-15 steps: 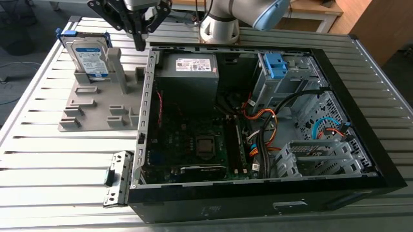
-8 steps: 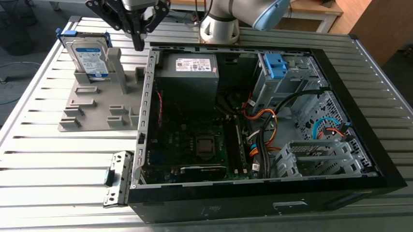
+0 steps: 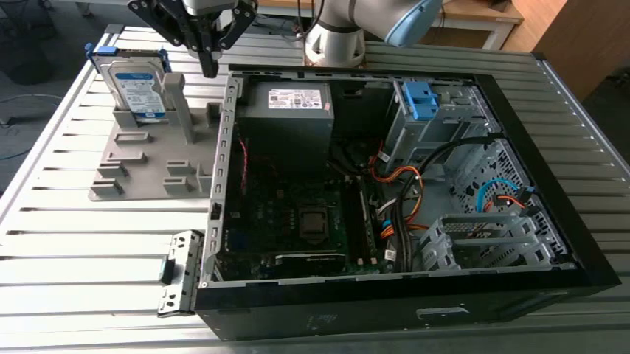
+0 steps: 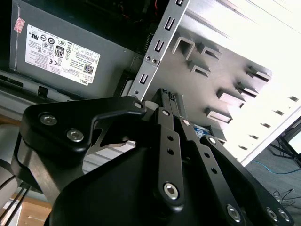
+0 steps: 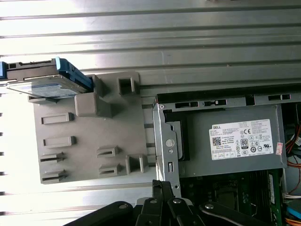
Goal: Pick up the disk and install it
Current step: 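Reach for the disk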
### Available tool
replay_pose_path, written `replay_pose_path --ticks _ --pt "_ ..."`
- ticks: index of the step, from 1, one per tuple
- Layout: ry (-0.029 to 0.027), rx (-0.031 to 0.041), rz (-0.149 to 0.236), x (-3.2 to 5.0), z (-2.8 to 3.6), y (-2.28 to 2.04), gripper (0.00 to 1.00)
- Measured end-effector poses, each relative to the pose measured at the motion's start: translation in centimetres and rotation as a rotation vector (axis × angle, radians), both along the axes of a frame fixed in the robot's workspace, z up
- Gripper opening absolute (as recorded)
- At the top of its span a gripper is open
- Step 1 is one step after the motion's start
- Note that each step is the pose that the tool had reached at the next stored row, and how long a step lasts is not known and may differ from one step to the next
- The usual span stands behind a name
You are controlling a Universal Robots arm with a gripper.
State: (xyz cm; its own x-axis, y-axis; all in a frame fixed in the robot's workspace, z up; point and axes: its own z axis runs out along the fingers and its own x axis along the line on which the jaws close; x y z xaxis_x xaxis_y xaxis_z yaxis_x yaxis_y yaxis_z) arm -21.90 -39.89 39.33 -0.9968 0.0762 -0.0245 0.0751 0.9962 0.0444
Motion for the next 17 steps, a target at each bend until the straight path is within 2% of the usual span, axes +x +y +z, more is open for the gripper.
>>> replay_pose_path --ticks 9,10,17 --pt "0.0001 0.0 0.0 -0.29 0.0 0.0 0.11" --pt "0.0001 -0.0001 0.0 -1.84 0.0 0.0 0.11" --pt "0.0 0.0 0.0 -2.26 0.0 0.0 0.11"
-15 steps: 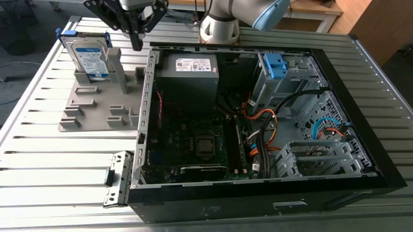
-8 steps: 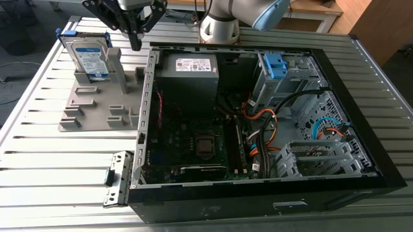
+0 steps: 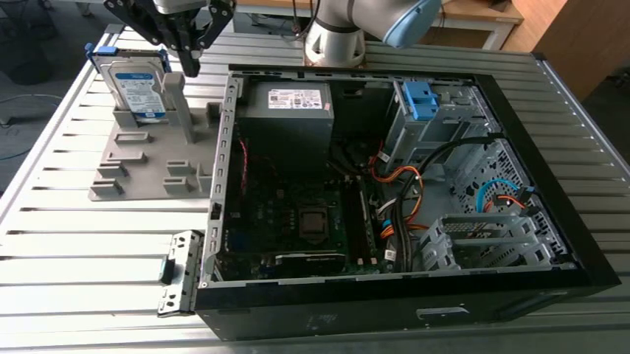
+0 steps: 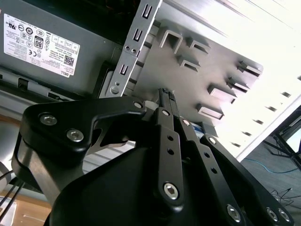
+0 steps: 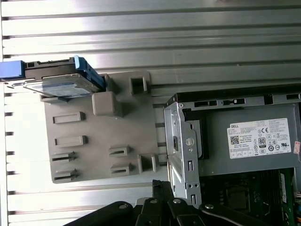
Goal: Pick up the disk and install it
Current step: 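Reach for the disk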
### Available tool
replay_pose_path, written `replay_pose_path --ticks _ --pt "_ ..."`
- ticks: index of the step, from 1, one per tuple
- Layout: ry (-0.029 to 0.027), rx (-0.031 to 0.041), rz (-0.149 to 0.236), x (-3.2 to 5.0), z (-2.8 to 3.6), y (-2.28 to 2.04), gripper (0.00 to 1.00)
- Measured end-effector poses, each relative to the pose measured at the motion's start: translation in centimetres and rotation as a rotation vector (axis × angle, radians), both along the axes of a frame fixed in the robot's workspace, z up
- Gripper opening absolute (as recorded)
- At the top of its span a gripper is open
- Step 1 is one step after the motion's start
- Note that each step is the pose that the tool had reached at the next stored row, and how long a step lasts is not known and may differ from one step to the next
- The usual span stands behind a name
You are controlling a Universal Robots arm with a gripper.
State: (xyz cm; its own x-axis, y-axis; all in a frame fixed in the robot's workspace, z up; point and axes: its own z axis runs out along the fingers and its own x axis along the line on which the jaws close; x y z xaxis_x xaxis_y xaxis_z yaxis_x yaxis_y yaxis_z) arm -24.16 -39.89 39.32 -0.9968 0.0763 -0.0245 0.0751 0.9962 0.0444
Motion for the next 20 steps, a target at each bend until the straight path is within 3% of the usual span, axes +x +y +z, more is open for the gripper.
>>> replay_pose_path --ticks 16,20 --pt "-0.0001 0.0 0.0 -0.41 0.0 0.0 0.11" --pt "0.0 0.0 0.0 -1.09 -0.03 0.0 0.11"
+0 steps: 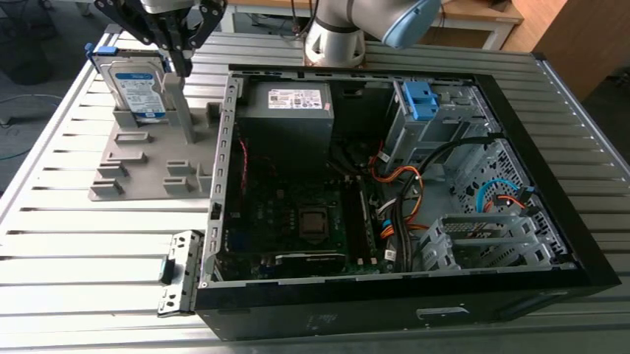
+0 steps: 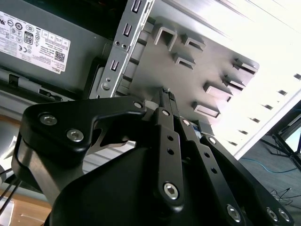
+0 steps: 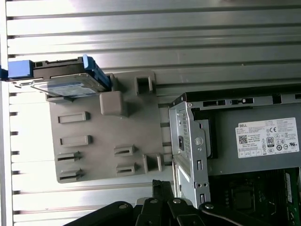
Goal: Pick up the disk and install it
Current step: 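Reach for the disk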
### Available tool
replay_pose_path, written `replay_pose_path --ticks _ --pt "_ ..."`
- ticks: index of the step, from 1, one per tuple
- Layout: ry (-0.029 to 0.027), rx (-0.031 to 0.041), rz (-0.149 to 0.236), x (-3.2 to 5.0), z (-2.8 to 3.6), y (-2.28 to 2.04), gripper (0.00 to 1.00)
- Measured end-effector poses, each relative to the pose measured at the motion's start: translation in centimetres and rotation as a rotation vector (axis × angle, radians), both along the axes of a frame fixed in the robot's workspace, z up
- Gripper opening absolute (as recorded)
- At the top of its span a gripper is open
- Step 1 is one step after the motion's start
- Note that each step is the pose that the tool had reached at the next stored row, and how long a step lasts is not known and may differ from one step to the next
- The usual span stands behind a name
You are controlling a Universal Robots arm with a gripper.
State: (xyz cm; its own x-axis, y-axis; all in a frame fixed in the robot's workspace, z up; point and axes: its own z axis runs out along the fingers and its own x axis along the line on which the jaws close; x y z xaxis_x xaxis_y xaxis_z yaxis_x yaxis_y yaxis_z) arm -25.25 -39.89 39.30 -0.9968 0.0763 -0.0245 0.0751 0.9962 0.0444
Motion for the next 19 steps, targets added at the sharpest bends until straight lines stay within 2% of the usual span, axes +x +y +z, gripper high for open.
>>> replay_pose_path --ticks 5,19 --pt "-0.0001 0.0001 0.0 -0.46 -0.04 0.0 0.11" --pt "0.0 -0.0001 0.0 -0.74 -0.05 0.0 0.11"
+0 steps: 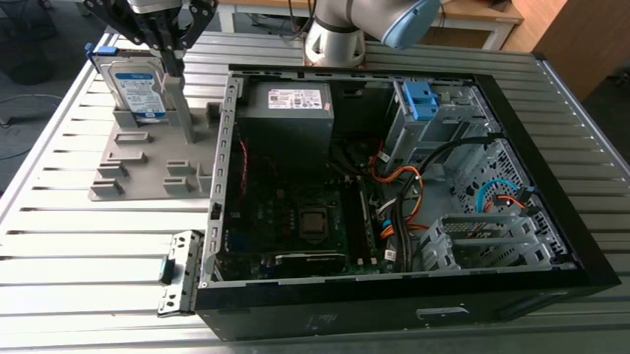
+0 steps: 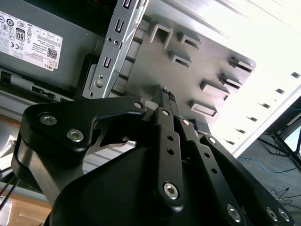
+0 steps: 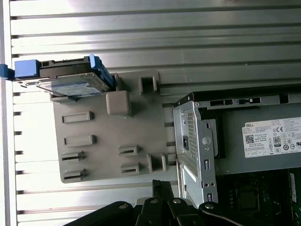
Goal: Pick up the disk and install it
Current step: 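Reach for the disk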
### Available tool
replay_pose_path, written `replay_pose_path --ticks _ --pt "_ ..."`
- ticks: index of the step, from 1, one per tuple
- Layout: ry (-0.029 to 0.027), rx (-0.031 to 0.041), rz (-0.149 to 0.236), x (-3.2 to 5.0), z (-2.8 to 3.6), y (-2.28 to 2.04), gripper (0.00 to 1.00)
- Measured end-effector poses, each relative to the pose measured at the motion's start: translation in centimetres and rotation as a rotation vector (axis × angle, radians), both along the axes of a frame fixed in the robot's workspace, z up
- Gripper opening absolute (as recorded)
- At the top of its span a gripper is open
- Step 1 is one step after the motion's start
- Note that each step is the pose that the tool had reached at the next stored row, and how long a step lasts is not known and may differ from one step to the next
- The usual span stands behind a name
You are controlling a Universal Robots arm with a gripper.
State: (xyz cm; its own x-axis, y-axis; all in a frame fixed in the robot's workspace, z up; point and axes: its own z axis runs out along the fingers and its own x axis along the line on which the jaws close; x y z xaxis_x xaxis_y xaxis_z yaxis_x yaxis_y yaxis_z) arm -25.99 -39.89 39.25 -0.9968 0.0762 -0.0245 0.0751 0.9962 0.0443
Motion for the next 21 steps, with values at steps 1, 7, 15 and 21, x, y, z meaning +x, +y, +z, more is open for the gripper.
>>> replay_pose_path --ticks 1,7,15,21 --pt "0.0 0.0 0.0 -0.04 0.0 0.0 0.11" --pt "0.0 0.0 0.0 -0.19 -0.02 0.0 0.11" --pt "0.0 0.0 0.0 -0.33 -0.03 0.0 0.11" --pt "-0.0001 0.0001 0.0 -0.45 -0.04 0.0 0.11"
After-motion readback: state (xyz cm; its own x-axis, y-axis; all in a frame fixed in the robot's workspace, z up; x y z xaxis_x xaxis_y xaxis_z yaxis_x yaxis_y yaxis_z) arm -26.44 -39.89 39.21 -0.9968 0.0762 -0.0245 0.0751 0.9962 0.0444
